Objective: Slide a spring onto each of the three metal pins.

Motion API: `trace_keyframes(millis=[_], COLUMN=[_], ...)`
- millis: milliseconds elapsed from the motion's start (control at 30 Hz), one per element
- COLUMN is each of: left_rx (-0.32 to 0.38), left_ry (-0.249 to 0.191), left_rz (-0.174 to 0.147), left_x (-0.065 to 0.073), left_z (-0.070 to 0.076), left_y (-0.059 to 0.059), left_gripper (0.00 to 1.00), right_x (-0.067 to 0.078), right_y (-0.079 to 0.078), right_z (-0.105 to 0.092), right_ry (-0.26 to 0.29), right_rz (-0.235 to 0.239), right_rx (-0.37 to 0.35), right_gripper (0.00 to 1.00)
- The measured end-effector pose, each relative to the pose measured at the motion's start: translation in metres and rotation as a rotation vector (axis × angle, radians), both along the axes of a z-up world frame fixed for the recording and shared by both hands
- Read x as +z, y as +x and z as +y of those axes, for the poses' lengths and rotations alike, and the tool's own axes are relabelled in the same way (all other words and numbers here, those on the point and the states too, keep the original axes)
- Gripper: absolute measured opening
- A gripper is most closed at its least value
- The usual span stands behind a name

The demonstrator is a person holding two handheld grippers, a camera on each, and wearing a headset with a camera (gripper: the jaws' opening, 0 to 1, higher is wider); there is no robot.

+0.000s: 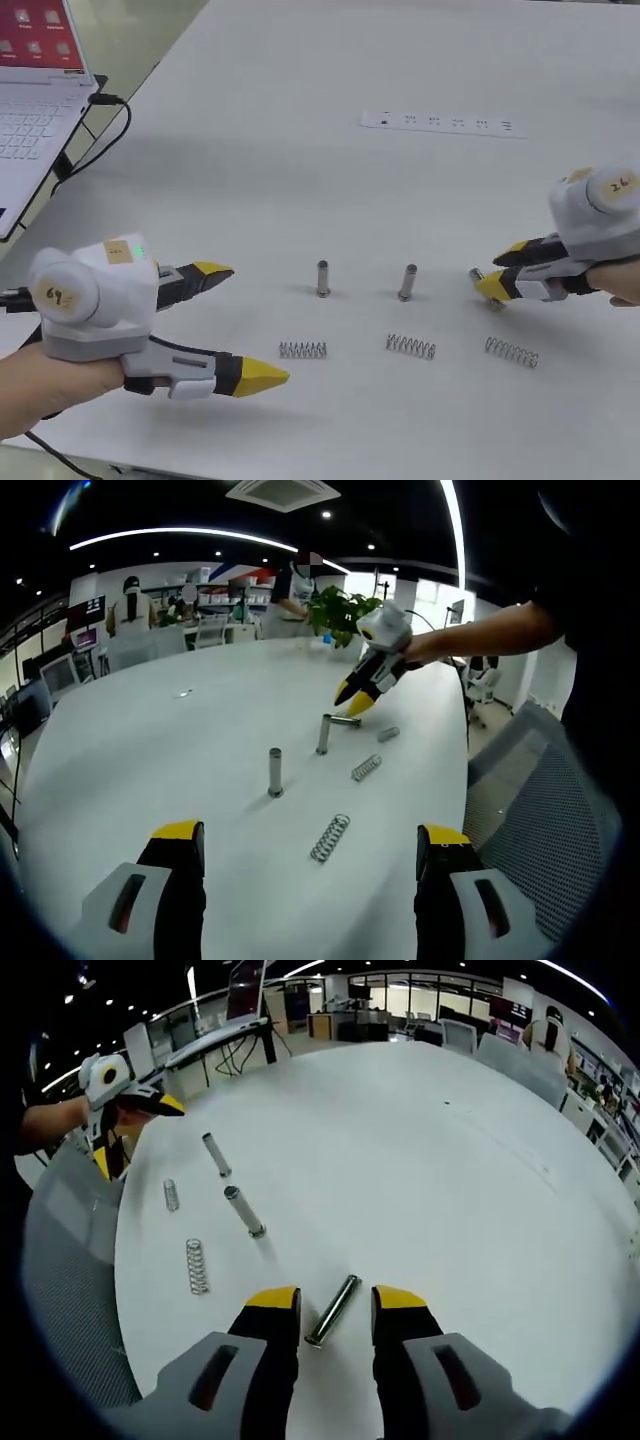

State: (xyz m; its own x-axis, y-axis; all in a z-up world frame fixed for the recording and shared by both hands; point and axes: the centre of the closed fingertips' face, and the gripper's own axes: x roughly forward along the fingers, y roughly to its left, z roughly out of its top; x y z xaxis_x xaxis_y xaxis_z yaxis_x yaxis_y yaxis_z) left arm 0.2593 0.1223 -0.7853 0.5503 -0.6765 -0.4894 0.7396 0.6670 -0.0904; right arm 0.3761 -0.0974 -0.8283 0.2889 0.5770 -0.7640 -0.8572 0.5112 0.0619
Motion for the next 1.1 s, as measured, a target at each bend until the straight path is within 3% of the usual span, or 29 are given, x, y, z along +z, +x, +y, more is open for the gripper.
trace_keyframes(millis=[500, 1100], left_rx=[-0.004, -0.014], left_ry=[0.007, 0.021], left_rz=[0.004, 0.008], left_x=[-0.003, -0.006], left_z=[0.000, 0.001], left_y=[-0.001, -0.002], left_gripper=[0.83, 0.83], right_x=[-0.012, -0.020], right_y=[0.005, 0.009], right_z=[-0.001, -0.002], right_ry=[-0.006, -0.040], right_rz=[0.075, 0.104], right_rx=[-0.086, -0.150], right_gripper=[0.17, 0.11])
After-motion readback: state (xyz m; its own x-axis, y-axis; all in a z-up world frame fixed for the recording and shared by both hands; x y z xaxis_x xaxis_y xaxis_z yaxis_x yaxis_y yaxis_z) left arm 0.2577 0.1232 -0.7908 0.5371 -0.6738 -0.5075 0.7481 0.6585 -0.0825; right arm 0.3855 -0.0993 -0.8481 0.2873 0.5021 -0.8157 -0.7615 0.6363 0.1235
